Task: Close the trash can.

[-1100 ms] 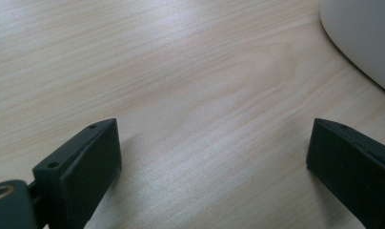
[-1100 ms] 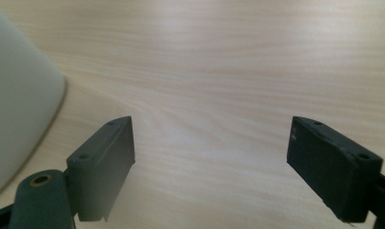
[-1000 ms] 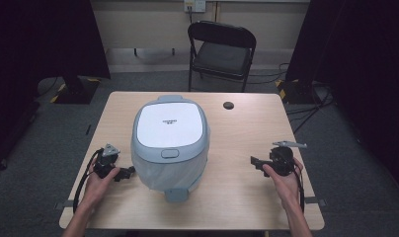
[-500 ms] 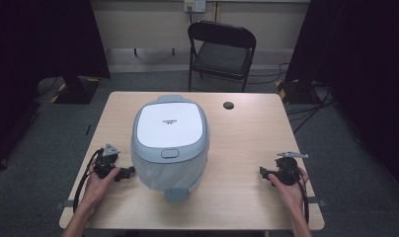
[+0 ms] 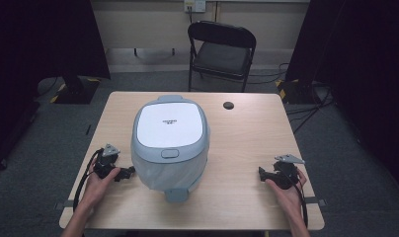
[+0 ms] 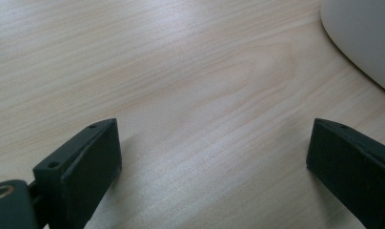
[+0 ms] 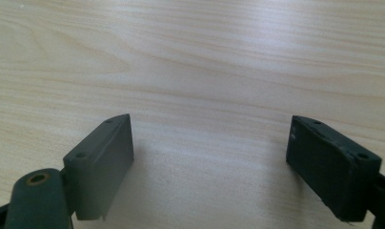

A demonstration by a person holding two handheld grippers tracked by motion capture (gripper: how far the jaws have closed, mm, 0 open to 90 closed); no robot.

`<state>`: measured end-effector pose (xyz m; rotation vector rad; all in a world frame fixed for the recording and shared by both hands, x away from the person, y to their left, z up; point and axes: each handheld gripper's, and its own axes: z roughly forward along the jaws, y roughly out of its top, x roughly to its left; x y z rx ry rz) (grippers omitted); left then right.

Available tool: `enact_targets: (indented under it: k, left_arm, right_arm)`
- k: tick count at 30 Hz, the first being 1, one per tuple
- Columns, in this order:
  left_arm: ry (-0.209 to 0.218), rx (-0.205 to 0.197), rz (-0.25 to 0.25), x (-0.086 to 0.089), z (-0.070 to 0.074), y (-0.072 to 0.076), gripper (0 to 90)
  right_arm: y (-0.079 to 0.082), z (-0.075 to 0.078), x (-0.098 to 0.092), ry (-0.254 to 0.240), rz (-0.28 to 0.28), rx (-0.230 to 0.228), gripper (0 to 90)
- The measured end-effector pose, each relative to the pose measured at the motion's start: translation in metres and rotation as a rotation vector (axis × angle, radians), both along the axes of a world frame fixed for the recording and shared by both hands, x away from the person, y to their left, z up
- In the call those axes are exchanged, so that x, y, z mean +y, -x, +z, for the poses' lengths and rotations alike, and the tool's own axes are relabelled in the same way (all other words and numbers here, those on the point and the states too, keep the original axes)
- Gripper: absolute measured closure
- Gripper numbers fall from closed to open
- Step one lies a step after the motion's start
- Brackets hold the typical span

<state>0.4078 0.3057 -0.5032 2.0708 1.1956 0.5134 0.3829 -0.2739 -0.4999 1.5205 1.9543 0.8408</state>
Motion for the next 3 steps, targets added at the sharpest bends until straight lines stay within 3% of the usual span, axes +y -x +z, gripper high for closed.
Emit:
enact_targets:
  k: [3]
  left_arm:
    - [0.000,0.000,0.000,0.0000,0.0000,0.0000,3.9]
  right_arm:
    - [-0.0003,0.0000,-0.0003,-0.008,-0.003,0.004,15.1]
